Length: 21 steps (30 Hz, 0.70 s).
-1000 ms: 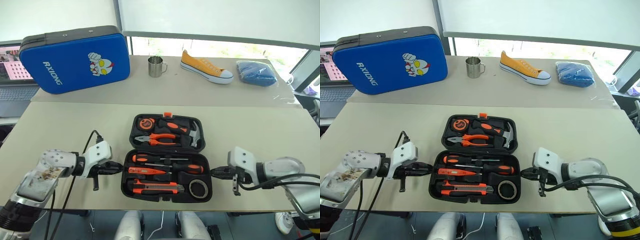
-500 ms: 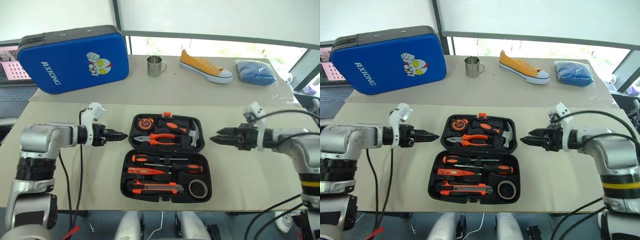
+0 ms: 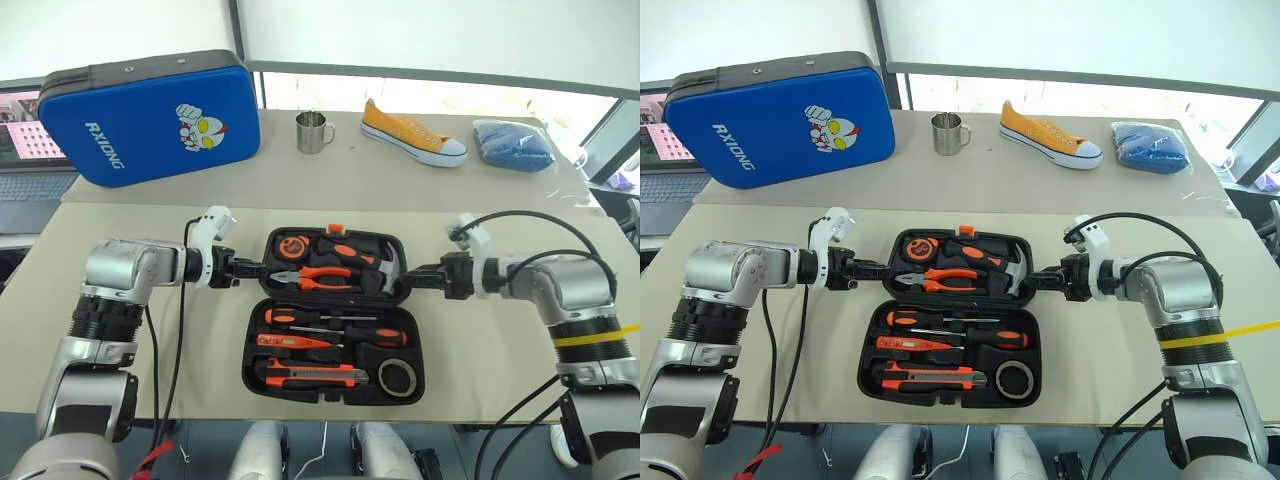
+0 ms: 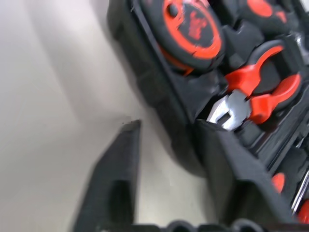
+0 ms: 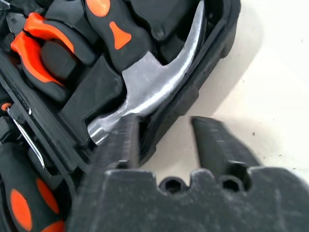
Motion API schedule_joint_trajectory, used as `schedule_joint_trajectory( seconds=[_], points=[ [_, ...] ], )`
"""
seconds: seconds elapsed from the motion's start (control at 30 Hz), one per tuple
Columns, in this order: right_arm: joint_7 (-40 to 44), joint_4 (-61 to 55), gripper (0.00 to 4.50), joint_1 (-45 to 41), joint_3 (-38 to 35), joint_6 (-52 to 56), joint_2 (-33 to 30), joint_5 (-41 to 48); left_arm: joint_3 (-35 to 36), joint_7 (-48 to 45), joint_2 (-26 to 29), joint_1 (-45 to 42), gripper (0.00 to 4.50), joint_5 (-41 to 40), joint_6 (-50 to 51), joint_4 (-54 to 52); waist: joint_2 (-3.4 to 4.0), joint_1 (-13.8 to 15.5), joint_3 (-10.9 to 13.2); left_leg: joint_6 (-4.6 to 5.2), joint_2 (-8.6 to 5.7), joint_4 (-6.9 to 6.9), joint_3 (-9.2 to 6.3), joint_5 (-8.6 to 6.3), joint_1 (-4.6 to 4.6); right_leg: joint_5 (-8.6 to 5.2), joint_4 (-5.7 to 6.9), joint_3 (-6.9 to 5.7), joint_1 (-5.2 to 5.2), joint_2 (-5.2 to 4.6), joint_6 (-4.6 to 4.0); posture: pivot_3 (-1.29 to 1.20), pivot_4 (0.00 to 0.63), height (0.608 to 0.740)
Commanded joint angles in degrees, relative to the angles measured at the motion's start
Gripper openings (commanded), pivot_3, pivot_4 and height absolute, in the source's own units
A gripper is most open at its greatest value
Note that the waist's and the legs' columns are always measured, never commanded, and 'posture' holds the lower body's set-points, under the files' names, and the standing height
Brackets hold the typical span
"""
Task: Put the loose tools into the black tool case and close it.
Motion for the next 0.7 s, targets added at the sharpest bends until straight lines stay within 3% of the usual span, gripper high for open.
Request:
schedule_joint_trajectory(
  seconds=[0.03,0.07,0.27,0.57,0.7],
  points=[
    [1.0,-2.2,0.35,0.0,0.2,-1.1,-1.2,-0.1,-0.2,0.6,0.0,-0.6,0.03,0.8,-1.1,0.0,0.01,0.0,0.0,-0.02,0.00,0.00,-0.01,0.01,0.04,0.00,0.00,0.00,0.04,0.00,0.00,0.00,0.150,0.739],
    [1.0,-2.3,0.02,0.0,0.1,-1.1,-1.1,-0.1,-0.3,0.4,-0.2,-0.6,0.00,0.7,-1.2,-0.1,0.00,0.0,0.0,-0.05,0.00,0.01,-0.02,0.04,0.08,0.00,0.00,0.00,0.10,0.00,0.00,0.00,0.150,0.739],
    [0.1,-3.7,0.02,-0.8,-1.5,-2.2,0.1,0.5,-0.2,0.2,-0.8,0.3,0.00,0.5,-3.0,-1.7,0.01,0.0,0.0,-0.09,-0.01,0.01,-0.03,0.09,0.08,0.04,0.00,0.00,0.10,0.00,0.00,0.00,0.150,0.739],
    [-6.2,-7.9,0.02,-2.1,-6.9,-9.1,2.5,-0.7,1.0,0.1,-3.2,3.4,0.00,3.0,-19.5,-10.1,0.01,0.2,0.0,-0.13,-0.02,0.01,-0.09,0.14,-0.30,0.10,-0.01,-0.03,-0.25,-0.03,-0.01,0.00,0.150,0.739],
    [-5.8,-12.9,0.02,2.0,-5.7,-18.4,0.9,-4.8,1.5,0.6,-4.7,6.0,0.00,4.7,-27.1,-13.6,0.01,0.3,0.0,-0.11,-0.03,-0.04,-0.09,0.14,-0.42,0.12,-0.01,-0.04,-0.32,-0.06,0.01,0.00,0.150,0.739]
  ],
)
